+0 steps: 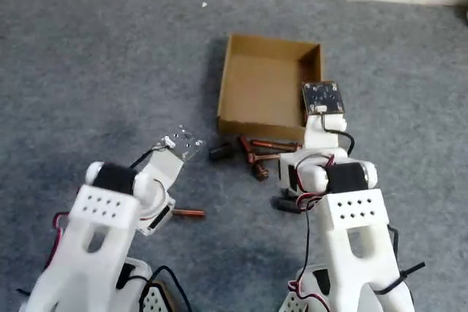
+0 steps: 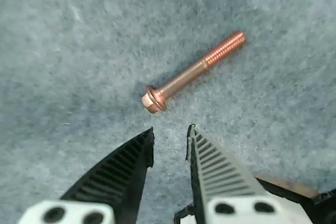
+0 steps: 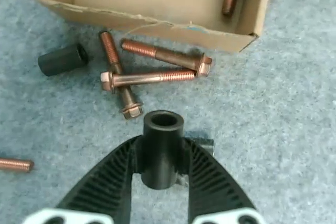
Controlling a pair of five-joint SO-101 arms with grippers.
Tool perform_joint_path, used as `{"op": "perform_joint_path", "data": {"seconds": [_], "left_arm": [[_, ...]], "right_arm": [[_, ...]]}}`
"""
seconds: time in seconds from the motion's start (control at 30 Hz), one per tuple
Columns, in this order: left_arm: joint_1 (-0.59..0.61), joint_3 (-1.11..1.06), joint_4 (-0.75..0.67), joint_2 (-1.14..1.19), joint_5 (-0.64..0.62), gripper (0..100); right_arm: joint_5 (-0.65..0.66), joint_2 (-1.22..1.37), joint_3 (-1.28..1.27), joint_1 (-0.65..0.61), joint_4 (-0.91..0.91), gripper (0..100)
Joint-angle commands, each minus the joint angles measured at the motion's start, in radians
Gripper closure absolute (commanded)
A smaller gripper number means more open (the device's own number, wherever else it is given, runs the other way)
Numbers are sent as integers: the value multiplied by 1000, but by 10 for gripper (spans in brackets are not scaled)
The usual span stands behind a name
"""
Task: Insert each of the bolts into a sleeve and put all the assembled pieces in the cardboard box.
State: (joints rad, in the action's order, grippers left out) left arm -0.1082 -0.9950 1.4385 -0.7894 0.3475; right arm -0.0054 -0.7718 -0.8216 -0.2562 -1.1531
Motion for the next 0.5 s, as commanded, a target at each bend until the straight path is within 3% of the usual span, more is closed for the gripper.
{"op": "perform_joint_path", "data": {"seconds": [0.0, 0.3, 0.47], "left_arm": [[-18, 5, -68, 157, 8, 867], [-15, 13, -388, 432, 9, 867], [-13, 15, -589, 417, 5, 870]], "right_arm": [[8, -30, 8, 15, 30, 994], [11, -30, 8, 15, 27, 994], [12, -30, 8, 15, 27, 994]]}}
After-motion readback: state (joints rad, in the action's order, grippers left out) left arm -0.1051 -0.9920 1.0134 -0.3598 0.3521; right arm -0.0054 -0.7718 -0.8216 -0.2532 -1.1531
